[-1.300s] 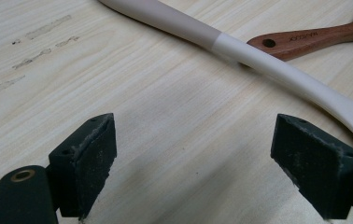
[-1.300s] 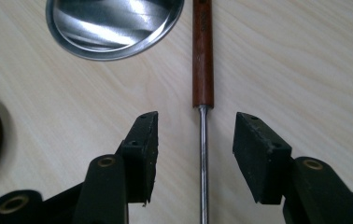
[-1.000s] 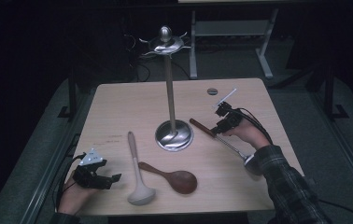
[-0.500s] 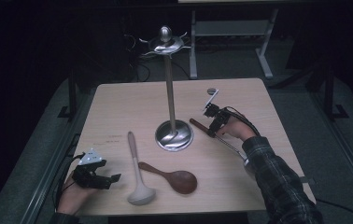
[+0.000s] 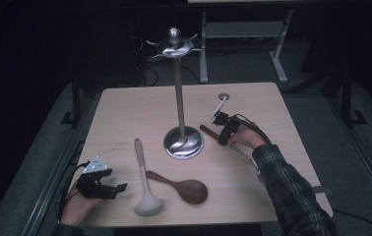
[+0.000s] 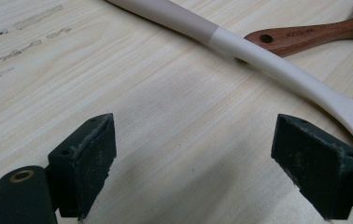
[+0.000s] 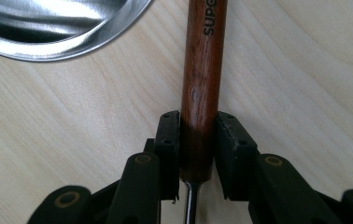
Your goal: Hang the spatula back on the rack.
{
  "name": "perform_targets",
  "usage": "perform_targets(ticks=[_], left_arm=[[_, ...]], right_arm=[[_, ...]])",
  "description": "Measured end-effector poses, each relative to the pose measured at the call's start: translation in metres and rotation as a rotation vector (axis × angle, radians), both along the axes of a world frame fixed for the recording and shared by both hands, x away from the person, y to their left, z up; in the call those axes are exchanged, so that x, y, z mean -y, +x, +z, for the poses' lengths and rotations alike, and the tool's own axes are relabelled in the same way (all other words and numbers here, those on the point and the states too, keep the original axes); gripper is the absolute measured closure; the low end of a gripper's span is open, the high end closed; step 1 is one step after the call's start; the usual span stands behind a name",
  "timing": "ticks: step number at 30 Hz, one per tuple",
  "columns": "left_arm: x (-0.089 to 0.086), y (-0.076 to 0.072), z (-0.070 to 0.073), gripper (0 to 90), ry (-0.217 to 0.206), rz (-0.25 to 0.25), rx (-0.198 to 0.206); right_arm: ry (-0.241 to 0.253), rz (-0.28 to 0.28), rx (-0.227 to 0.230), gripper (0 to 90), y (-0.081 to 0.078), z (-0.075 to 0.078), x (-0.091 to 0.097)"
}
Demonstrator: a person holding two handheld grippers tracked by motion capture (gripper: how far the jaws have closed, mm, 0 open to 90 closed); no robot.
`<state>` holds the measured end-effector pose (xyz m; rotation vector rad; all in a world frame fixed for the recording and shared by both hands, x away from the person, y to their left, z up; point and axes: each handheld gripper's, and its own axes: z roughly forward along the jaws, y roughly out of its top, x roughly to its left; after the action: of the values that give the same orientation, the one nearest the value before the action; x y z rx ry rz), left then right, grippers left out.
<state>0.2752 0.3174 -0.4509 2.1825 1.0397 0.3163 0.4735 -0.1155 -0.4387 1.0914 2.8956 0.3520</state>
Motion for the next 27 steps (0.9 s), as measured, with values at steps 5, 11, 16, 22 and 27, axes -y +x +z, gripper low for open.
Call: perform_targets(ticks=[5, 11, 16, 22, 27], left_arm=[[0.0, 0.0, -0.001, 13.6, -0.006, 0.003, -0.008], [0.0, 0.001, -0.001, 13.7, 0.0, -0.004, -0.006], [0.0, 0.001, -0.001, 13.8, -0.002, -0.005, -0.008], [0.0, 0.001, -0.001, 13.8, -0.004, -0.004, -0.006], [0.001, 0.001, -0.001, 13.8, 0.011, -0.014, -0.004]], right_arm=[[0.003, -0.017, -0.007, 71.8, -0.001, -0.001, 0.0], [0.028, -0.04, -0.001, 73.2, 0.0, -0.001, 0.003], [0.063, -0.068, 0.013, 73.3, 0.001, 0.004, 0.008], [0.127, -0.069, 0.048, 73.3, -0.001, 0.016, 0.015], [0.214, -0.079, 0.112, 73.3, -0.006, 0.036, 0.026]])
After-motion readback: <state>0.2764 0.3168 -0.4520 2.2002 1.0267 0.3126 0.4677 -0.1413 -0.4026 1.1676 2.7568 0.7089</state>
